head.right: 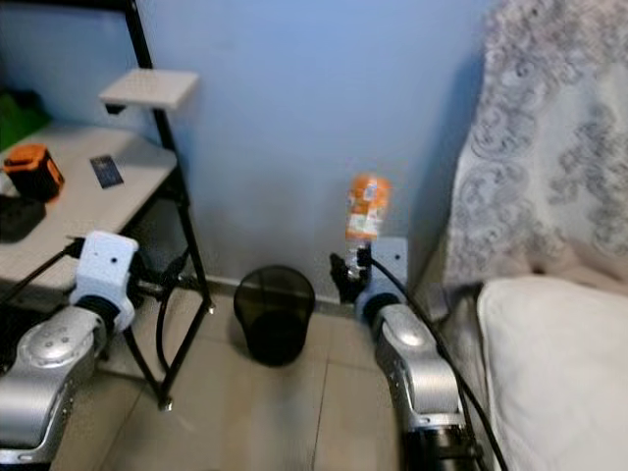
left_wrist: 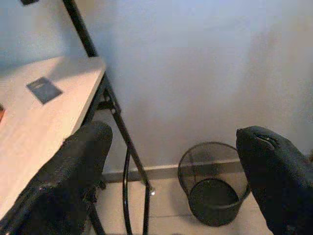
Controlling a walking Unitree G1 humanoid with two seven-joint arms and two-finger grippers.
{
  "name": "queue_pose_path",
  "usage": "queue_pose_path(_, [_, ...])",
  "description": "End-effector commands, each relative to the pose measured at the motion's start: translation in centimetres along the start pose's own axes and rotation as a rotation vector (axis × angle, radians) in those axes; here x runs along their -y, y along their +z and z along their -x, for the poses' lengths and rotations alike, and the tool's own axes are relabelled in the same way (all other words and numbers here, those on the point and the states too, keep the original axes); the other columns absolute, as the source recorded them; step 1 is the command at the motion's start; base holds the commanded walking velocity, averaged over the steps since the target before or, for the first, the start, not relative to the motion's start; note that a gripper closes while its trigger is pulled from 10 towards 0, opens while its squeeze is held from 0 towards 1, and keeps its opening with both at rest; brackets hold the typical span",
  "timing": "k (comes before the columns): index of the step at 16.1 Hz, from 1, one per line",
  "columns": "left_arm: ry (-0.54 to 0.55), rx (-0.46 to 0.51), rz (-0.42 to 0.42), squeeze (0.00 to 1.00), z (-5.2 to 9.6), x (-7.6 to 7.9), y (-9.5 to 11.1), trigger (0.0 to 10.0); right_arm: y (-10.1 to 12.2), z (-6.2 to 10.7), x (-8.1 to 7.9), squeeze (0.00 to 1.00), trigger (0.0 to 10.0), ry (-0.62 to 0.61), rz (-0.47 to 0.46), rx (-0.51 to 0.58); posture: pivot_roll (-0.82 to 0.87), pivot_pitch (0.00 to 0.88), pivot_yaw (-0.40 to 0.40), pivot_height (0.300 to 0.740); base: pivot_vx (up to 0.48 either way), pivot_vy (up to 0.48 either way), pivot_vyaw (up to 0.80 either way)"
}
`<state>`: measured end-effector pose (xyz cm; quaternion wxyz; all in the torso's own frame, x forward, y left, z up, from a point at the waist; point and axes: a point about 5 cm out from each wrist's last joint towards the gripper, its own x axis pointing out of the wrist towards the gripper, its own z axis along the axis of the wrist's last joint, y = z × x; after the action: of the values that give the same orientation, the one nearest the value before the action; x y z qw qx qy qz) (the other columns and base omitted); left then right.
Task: Clean up the room
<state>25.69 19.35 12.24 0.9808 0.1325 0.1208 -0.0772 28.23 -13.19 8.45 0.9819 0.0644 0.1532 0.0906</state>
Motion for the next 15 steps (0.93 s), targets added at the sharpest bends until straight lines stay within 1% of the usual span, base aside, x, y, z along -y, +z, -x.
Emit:
queue_pose_path(1, [-0.036, 0.016, -0.012, 0.25, -0.23, 0.74, 0.46, 10.0, 0.27, 0.24, 1.33, 0.00, 10.0, -0.044, 0.007, 0.006, -0.02, 0.000, -0.004, 0.740, 0.352, 0.000, 0.00])
queue_pose_path(5, [-0.041, 0.018, -0.029, 0.25, -0.36, 0.51, 0.62, 10.0, 0.29, -0.08, 1.00, 0.00, 10.0, -0.043, 0.005, 0.007, -0.02, 0.000, -0.004, 0.740, 0.352, 0.000, 0.00])
queue_pose_path(15, [-0.063, 0.012, -0.019, 0.25, -0.24, 0.96, 0.46, 10.0, 0.14, 0.10, 1.19, 0.00, 10.0, -0.049, 0.013, 0.000, -0.02, 0.000, -0.007, 0.740, 0.351, 0.000, 0.00])
